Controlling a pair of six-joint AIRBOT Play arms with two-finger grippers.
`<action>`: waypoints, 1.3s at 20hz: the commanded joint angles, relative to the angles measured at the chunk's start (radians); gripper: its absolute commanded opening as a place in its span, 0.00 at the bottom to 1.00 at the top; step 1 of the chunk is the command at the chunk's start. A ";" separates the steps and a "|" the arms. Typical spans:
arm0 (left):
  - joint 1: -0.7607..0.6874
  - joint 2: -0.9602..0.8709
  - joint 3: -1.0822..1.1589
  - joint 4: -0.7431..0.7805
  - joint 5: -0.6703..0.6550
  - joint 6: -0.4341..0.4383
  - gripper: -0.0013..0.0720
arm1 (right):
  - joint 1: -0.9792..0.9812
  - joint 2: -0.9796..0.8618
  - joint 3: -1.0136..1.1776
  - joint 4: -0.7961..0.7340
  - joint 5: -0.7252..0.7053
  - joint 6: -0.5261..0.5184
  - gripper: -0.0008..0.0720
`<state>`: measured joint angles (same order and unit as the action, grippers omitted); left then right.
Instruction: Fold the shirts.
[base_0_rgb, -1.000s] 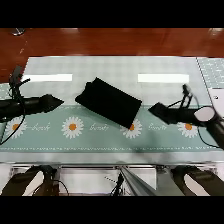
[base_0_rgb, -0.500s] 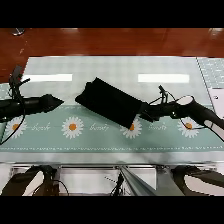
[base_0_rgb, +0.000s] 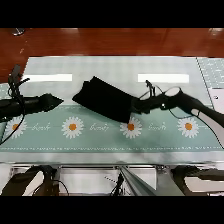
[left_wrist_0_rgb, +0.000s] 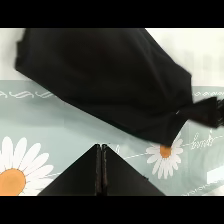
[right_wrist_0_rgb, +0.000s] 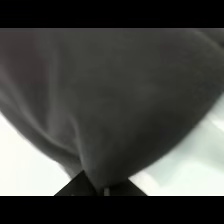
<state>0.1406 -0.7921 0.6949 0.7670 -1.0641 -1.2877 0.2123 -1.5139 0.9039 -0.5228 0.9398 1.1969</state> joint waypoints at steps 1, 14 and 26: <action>0.000 0.000 0.000 0.001 0.002 0.001 0.05 | 0.000 -0.012 0.229 -0.072 0.109 0.026 0.04; 0.000 -0.002 -0.058 0.001 -0.021 0.034 0.05 | -0.294 -0.007 1.047 -0.425 0.432 0.371 0.04; 0.000 -0.002 -0.058 0.000 -0.020 0.046 0.05 | -0.814 0.145 1.027 -0.607 0.800 0.487 0.04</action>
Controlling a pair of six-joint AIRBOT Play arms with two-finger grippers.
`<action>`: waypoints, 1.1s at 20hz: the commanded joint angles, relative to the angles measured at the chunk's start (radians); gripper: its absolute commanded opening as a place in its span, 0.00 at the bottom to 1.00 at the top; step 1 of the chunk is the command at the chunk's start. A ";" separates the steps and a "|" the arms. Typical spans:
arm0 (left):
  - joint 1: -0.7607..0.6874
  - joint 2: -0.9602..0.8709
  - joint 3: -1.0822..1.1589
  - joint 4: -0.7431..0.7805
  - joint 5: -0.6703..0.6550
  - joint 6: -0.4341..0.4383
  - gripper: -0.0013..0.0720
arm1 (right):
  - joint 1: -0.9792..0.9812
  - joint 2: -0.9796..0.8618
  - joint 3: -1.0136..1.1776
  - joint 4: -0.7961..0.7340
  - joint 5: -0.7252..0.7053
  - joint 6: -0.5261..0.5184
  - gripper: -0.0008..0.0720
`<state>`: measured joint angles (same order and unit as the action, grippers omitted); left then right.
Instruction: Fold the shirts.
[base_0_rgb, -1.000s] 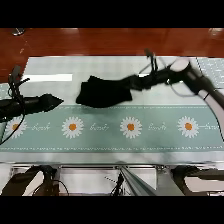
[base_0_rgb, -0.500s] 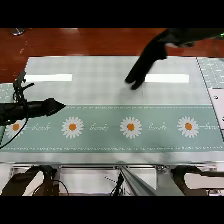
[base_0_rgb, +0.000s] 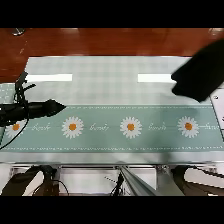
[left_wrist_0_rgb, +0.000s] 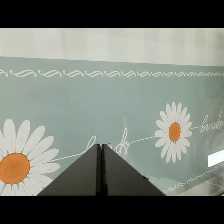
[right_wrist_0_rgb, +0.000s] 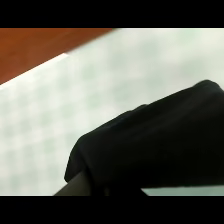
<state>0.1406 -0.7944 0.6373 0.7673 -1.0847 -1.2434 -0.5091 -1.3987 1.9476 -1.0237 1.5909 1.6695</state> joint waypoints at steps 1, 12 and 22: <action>0.000 0.000 0.000 0.000 0.003 0.002 0.05 | -0.116 0.051 -0.054 -0.149 0.192 0.012 0.04; 0.000 0.000 0.000 0.000 0.002 0.028 0.05 | -0.513 0.573 -0.752 -0.581 0.220 0.045 0.04; 0.006 -0.003 0.069 -0.008 0.064 0.027 0.05 | -0.524 0.631 -0.808 -0.452 0.027 0.016 0.85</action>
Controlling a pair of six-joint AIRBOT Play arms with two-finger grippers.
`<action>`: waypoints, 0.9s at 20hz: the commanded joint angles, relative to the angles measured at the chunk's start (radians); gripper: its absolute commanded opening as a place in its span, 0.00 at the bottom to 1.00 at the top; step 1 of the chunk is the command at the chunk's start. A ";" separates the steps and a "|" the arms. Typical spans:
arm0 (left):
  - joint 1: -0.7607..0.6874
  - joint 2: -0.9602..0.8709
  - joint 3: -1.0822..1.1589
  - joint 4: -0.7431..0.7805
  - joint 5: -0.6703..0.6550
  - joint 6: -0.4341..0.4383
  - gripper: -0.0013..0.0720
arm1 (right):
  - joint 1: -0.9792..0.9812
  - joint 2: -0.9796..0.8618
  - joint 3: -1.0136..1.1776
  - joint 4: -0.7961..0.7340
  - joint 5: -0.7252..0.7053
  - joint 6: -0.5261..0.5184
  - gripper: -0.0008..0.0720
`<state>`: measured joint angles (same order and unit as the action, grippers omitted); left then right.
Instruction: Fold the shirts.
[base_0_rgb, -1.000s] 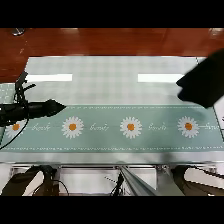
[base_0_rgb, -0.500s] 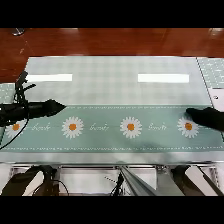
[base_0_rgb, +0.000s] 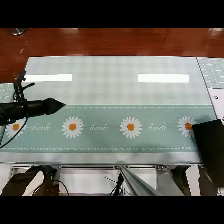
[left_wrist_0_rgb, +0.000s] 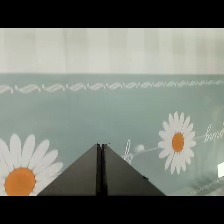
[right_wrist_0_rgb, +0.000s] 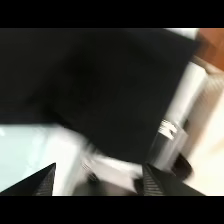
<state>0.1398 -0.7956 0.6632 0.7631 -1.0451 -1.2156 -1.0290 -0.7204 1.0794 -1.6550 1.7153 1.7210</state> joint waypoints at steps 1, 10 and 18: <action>0.010 -0.010 0.103 -0.003 0.024 0.000 0.05 | -0.004 -0.096 0.123 0.301 -0.119 -0.032 0.76; -0.213 -0.260 0.713 0.091 -0.105 -0.128 0.05 | 0.863 -0.317 0.235 0.566 -0.539 -0.287 0.04; -0.361 -0.283 0.412 0.588 -0.082 -0.368 0.05 | 1.283 -0.566 0.126 -0.109 -0.517 0.120 0.04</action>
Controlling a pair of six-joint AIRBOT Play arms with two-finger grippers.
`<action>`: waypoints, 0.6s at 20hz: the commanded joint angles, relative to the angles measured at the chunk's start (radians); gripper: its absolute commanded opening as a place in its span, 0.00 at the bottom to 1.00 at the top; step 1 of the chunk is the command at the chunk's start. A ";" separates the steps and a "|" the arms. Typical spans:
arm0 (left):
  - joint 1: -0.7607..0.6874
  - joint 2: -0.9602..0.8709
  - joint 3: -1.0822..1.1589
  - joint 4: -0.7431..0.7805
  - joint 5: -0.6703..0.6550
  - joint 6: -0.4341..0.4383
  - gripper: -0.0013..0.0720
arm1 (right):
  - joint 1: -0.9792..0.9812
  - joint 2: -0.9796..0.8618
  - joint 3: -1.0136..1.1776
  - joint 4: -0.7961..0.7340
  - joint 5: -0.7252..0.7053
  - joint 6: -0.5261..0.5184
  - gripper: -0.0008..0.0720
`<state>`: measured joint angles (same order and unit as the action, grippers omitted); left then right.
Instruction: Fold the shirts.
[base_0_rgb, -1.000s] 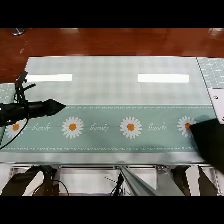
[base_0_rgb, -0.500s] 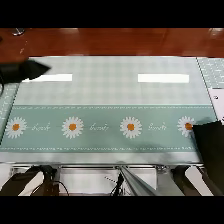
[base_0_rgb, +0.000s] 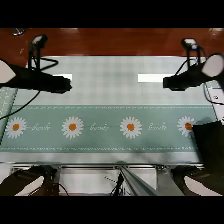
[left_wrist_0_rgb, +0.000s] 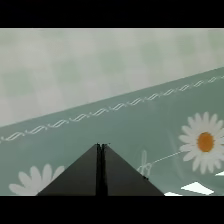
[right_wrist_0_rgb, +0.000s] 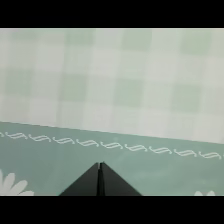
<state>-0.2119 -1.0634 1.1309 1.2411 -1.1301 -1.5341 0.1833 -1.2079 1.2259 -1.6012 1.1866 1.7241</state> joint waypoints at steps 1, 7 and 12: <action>-0.002 -0.018 -0.056 0.110 0.003 -0.050 0.05 | 0.067 -0.090 -0.021 -0.162 0.014 0.117 0.04; 0.002 -0.018 -0.056 0.110 0.003 -0.050 0.05 | 0.068 -0.093 -0.021 -0.151 0.017 0.127 0.04; 0.002 -0.018 -0.056 0.110 0.003 -0.050 0.05 | 0.068 -0.093 -0.021 -0.155 0.017 0.127 0.04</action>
<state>-0.2111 -1.0805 1.0760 1.3468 -1.1263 -1.5826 0.2493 -1.2987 1.2053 -1.7496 1.2018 1.8458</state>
